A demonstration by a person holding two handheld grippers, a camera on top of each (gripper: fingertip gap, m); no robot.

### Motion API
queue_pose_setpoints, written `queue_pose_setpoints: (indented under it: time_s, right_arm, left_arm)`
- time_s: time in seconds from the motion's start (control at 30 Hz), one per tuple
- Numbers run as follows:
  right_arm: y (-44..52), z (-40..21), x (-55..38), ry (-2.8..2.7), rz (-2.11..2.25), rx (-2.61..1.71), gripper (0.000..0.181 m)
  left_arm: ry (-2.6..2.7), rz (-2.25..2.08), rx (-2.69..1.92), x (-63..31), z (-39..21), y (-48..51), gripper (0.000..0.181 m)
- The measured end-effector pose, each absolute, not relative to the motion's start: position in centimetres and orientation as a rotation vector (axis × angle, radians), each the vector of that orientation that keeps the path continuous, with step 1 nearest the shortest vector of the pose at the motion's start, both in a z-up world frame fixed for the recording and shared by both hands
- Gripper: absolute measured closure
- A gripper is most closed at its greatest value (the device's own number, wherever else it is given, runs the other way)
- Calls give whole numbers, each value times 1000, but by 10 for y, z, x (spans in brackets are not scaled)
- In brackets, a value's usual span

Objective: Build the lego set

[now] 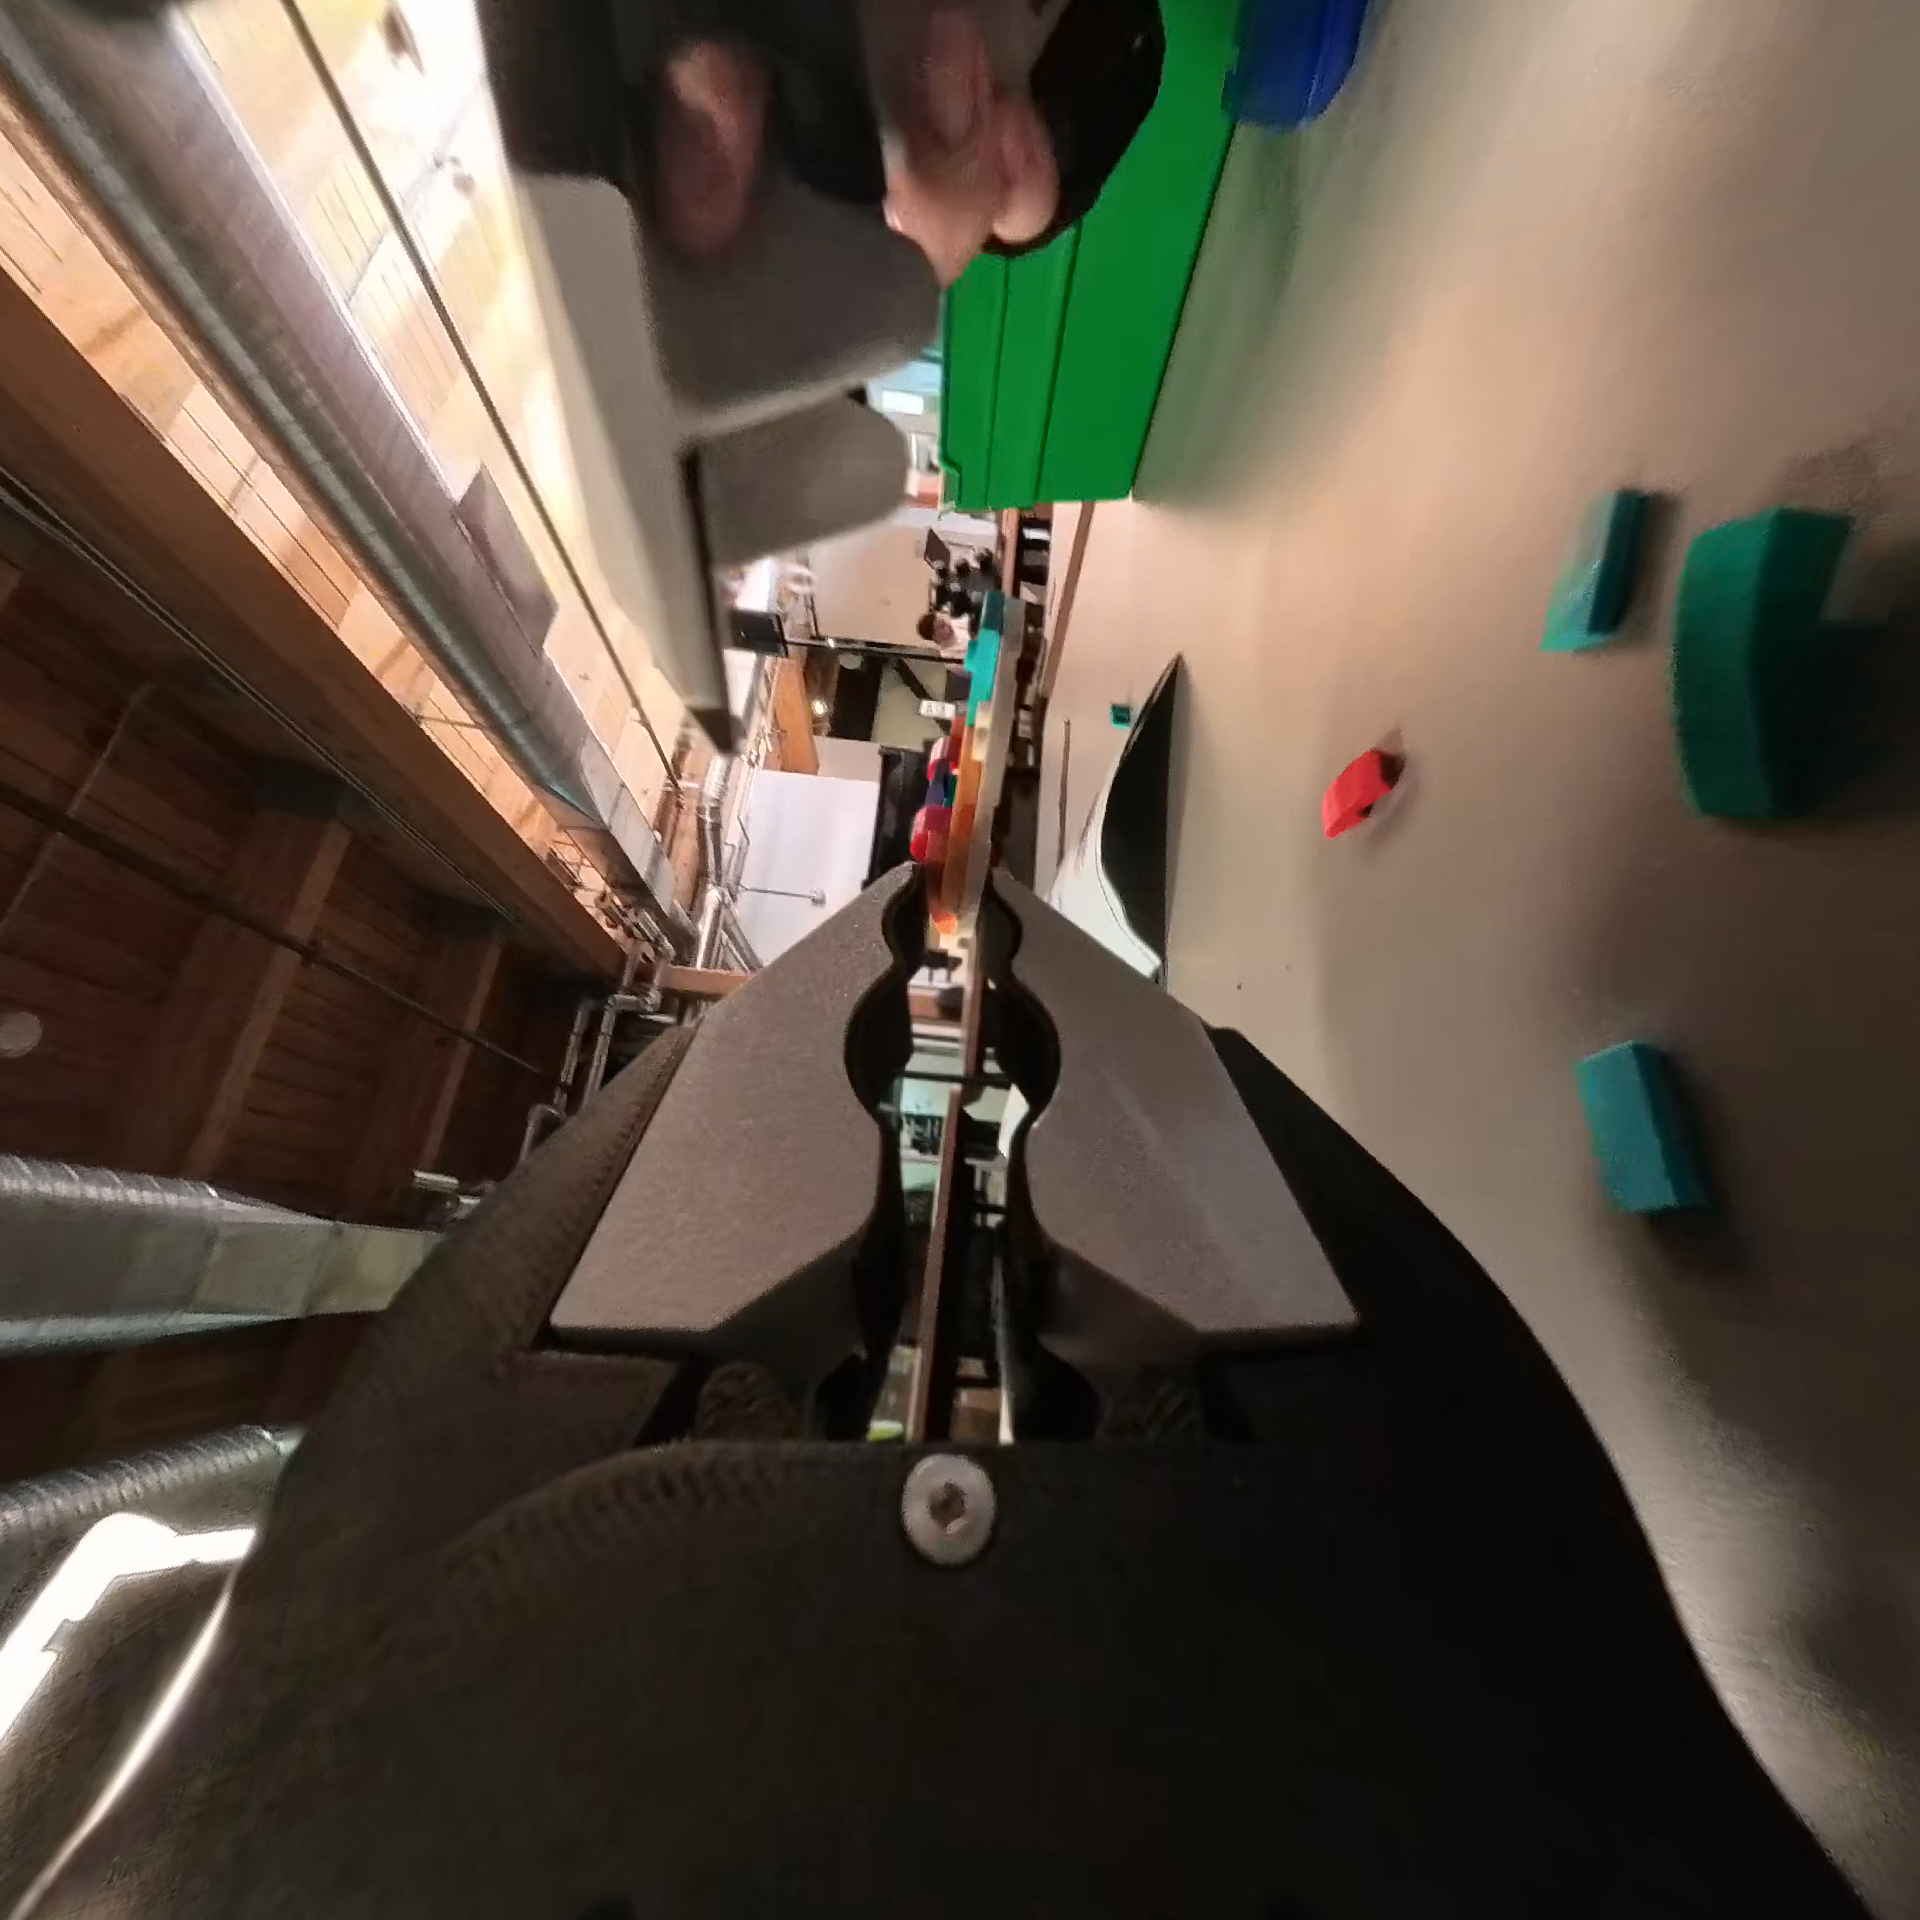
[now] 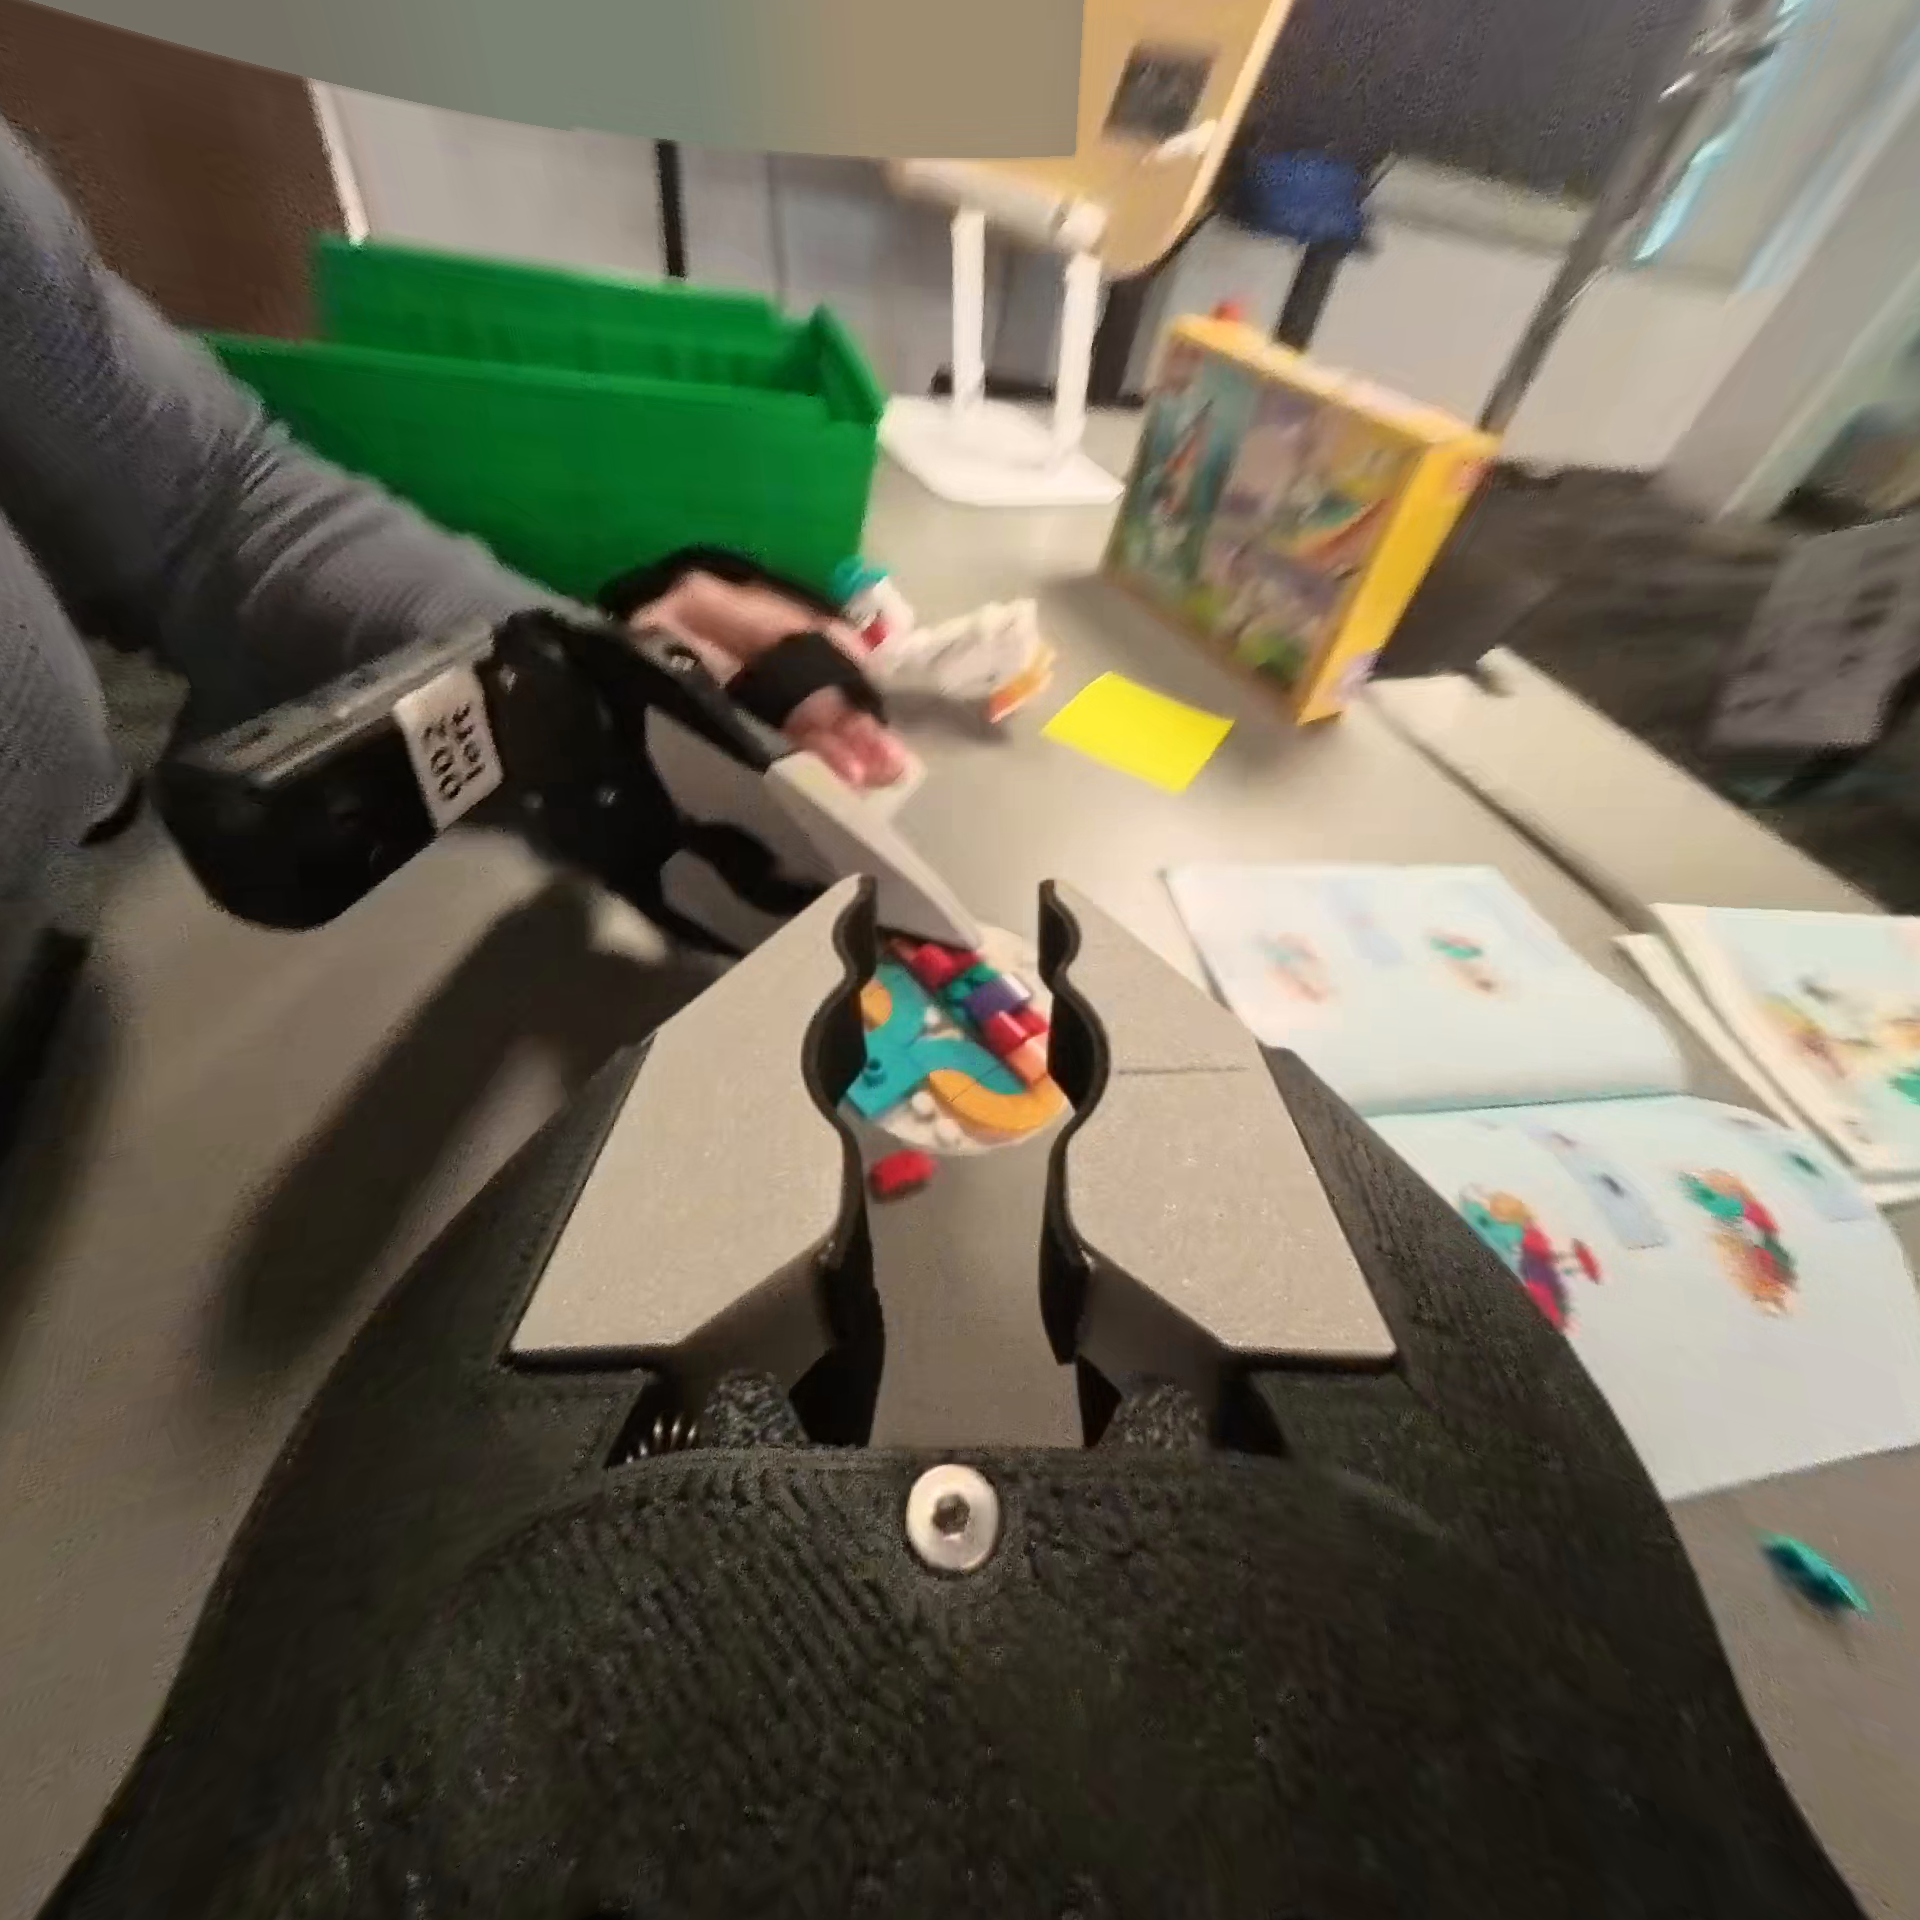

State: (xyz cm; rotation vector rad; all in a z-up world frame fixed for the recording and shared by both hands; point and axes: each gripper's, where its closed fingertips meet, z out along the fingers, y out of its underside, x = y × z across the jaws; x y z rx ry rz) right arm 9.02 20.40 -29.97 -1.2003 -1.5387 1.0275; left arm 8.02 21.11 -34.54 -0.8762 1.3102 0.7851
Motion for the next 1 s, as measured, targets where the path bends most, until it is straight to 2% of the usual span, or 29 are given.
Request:
queue_pose_setpoints:
  time_s: [0.13, 0.47, 0.8, 1.0]
  right_arm:
    - [189, -321, 93, -1757, 1004, -1171, 151]
    - [186, -328, 106, -1896, 1204, -1171, 150]
    - [187, -338, 108, -1936, 1234, -1178, 164]
    - [188, -337, 108, -1912, 1234, -1168, 166]
  left_arm:
    - [1320, 749, -823, 90, -343, 203, 174]
    - [1352, 702, -748, 105, -342, 190, 174]
    - [1362, 694, -742, 106, -343, 189, 174]
    - [1375, 698, -745, 105, -345, 191, 174]
